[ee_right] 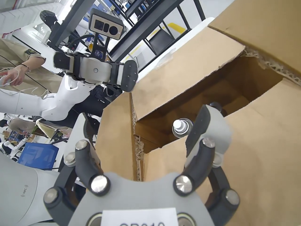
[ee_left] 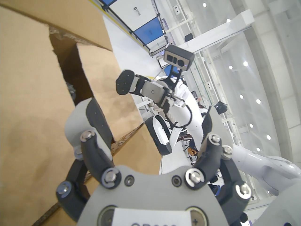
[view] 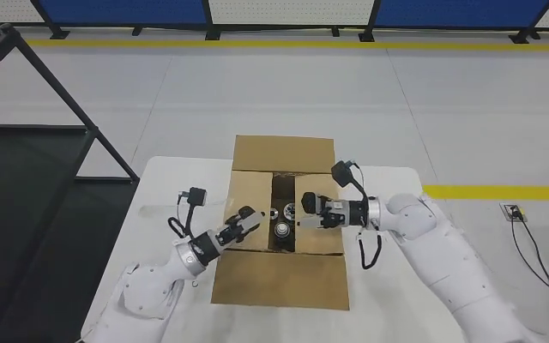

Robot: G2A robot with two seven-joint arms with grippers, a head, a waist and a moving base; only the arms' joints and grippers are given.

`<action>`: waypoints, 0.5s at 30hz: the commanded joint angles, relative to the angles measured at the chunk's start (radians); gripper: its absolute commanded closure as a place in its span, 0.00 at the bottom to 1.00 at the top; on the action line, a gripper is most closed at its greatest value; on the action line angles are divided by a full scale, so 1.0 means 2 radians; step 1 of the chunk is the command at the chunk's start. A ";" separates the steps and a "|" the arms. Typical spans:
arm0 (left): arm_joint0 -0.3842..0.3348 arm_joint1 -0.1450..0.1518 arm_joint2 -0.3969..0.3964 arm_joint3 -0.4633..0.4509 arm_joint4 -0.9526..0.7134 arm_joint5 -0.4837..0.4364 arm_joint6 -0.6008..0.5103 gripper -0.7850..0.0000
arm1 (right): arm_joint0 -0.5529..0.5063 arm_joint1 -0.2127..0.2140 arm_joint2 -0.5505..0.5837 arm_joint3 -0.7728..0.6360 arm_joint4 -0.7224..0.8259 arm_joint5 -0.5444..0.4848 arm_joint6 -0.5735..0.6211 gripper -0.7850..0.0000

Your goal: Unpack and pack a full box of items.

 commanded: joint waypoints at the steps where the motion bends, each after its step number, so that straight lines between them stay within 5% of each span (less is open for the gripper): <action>1: 0.015 0.004 -0.022 -0.020 -0.028 -0.012 -0.016 0.00 | -0.006 0.005 0.007 -0.010 0.005 -0.005 -0.005 0.00; 8: 0.090 0.022 -0.139 -0.052 -0.121 -0.048 -0.108 0.00 | -0.011 0.026 0.033 -0.005 0.030 -0.021 -0.021 0.00; 15: 0.161 0.037 -0.242 -0.041 -0.128 -0.081 -0.177 0.00 | 0.013 0.031 0.047 0.060 0.027 -0.018 -0.028 0.00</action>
